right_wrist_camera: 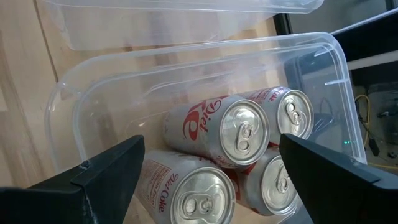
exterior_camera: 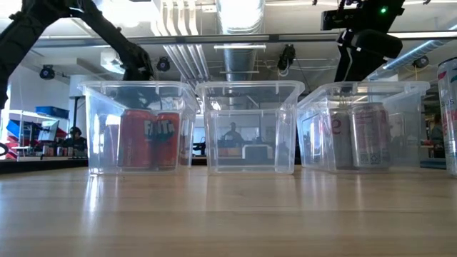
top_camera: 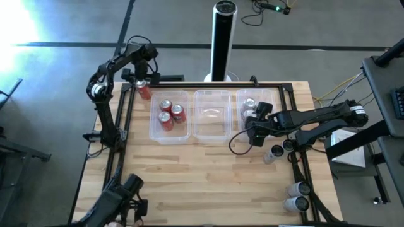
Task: Sort soda cans
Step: Put the red soda can into the left transparent bin
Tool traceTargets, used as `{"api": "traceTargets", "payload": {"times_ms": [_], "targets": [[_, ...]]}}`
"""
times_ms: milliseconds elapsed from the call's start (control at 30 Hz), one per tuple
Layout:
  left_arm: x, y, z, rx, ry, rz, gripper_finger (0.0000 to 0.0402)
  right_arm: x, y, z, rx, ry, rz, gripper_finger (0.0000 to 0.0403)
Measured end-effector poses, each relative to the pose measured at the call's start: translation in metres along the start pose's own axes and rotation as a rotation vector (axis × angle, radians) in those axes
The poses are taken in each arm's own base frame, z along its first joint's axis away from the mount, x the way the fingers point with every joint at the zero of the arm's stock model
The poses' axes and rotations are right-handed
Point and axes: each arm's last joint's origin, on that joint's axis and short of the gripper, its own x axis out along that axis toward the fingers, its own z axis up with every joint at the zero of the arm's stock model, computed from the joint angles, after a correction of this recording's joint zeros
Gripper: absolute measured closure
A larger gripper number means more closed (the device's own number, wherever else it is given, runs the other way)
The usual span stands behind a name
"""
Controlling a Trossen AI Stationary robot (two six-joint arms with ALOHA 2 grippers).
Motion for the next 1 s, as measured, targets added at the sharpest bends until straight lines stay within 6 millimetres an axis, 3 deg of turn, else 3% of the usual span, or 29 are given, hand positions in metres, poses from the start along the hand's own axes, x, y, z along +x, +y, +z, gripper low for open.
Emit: {"api": "traceTargets", "payload": {"times_ms": [367, 667, 867, 1000], "targets": [[0.036, -0.01, 0.006, 0.056, 0.089, 0.049, 0.0048, 0.0, 0.0, 0.0, 0.004, 0.0, 0.0, 0.0035], [0.038, -0.012, 0.008, 0.103, 0.078, 0.052, 0.006, 0.0, 0.0, 0.0, -0.001, 0.002, 0.0, 0.0035], [0.036, -0.012, 0.007, 0.129, 0.074, 0.065, 0.01, 0.0, 0.0, 0.0, -0.001, 0.002, 0.0, 0.0035], [0.032, -0.01, 0.005, 0.145, 0.078, 0.063, 0.0103, 0.0, 0.0, 0.0, -0.008, 0.002, 0.0, 0.0035]]}}
